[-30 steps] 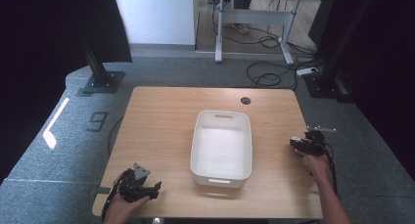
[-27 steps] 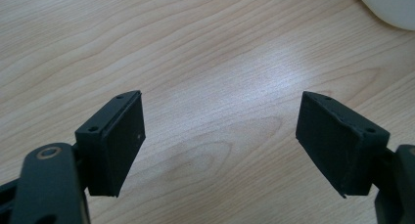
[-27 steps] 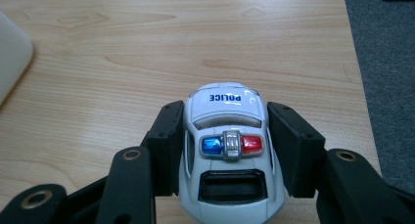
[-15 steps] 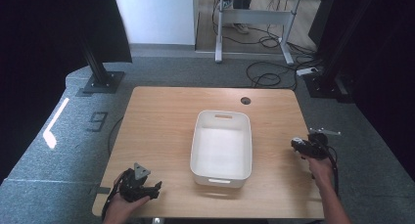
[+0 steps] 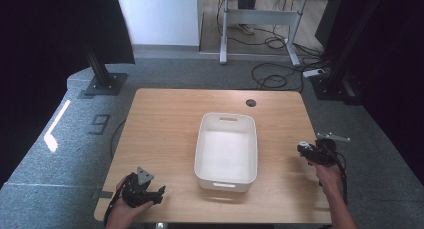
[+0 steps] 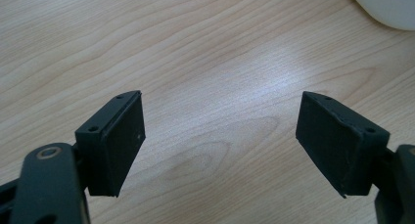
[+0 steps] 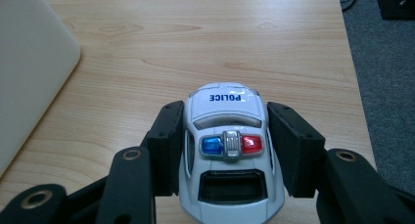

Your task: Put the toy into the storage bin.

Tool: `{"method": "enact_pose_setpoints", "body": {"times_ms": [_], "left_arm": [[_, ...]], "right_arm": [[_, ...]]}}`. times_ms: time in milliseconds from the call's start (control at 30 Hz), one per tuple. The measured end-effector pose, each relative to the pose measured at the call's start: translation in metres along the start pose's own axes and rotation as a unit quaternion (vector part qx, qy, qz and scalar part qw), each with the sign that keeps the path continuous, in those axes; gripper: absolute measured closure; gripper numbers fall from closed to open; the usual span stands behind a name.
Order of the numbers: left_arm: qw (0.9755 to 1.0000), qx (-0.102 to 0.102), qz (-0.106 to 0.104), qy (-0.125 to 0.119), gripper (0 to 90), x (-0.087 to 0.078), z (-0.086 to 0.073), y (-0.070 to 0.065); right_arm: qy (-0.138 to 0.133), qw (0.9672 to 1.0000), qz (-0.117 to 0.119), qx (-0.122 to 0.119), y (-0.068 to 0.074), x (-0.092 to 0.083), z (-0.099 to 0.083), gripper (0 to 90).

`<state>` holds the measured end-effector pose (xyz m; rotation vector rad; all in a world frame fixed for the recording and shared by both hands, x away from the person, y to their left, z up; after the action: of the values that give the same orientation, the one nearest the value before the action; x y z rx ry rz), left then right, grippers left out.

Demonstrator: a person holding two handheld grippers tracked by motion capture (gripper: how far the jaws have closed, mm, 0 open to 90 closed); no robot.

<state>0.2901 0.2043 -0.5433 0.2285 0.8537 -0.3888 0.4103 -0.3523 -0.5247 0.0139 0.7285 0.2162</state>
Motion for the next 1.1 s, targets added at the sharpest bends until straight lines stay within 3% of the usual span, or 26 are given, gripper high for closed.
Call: {"method": "enact_pose_setpoints", "body": {"times_ms": [567, 1100], "left_arm": [[1.0, 0.003, -0.001, -0.002, 19.2, -0.001, 0.001, -0.002], [0.9999, 0.009, -0.004, -0.003, 19.1, -0.001, 0.002, -0.006]], "right_arm": [[-0.011, 0.9999, 0.004, -0.005, 0.009, -0.012, -0.004, 50.0], [-0.026, 0.9996, 0.007, -0.006, 0.017, -0.034, -0.008, 50.0]]}}
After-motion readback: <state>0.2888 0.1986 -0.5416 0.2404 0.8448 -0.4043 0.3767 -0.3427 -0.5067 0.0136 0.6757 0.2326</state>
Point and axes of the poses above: each handheld gripper's, and its own axes: x roughly forward along the jaws, z roughly out of its top, y roughly to its left, the point moved 5 cm from there along x, roughly forward along the jaws, and after that the axes turned 4 degrees about -x, right-handed, at the moved point
